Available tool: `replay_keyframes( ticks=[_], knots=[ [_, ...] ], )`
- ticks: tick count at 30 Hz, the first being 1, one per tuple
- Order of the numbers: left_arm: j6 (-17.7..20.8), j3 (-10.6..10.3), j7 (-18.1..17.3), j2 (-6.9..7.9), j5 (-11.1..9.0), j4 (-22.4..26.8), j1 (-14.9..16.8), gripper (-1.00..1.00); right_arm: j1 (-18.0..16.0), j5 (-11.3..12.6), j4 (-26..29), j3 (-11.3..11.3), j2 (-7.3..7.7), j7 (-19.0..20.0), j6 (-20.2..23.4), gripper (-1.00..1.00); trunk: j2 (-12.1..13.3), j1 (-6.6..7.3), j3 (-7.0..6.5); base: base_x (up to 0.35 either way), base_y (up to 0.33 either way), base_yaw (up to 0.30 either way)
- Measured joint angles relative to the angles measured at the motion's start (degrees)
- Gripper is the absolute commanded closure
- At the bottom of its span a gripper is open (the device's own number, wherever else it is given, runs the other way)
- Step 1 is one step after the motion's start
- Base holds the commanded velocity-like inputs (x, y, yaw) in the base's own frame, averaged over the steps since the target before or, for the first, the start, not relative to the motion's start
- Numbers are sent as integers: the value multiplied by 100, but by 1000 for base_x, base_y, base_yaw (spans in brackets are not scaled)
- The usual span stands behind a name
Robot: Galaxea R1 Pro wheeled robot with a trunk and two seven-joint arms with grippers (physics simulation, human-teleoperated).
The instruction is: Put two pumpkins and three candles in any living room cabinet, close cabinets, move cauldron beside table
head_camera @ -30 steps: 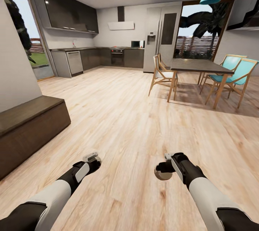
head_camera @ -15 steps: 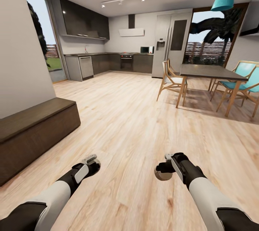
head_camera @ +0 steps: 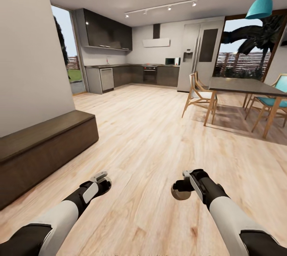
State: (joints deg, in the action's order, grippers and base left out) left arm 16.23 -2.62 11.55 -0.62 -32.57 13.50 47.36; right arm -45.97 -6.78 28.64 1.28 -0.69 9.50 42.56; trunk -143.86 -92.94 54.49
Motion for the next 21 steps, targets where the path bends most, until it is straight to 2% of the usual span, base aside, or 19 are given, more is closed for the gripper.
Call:
replay_keyframes(
  ticks=[14,21],
  knots=[
    [4,-1,4,-11,2,-5,-1,100,0,-5,-3,-7,0,0,9,100,19,36,-191,-206,-214,162],
    [1,0,6,-17,-2,-7,0,100,1,-5,-6,-13,0,-1,6,100,28,56,-287,-26,-34,159]
  ],
)
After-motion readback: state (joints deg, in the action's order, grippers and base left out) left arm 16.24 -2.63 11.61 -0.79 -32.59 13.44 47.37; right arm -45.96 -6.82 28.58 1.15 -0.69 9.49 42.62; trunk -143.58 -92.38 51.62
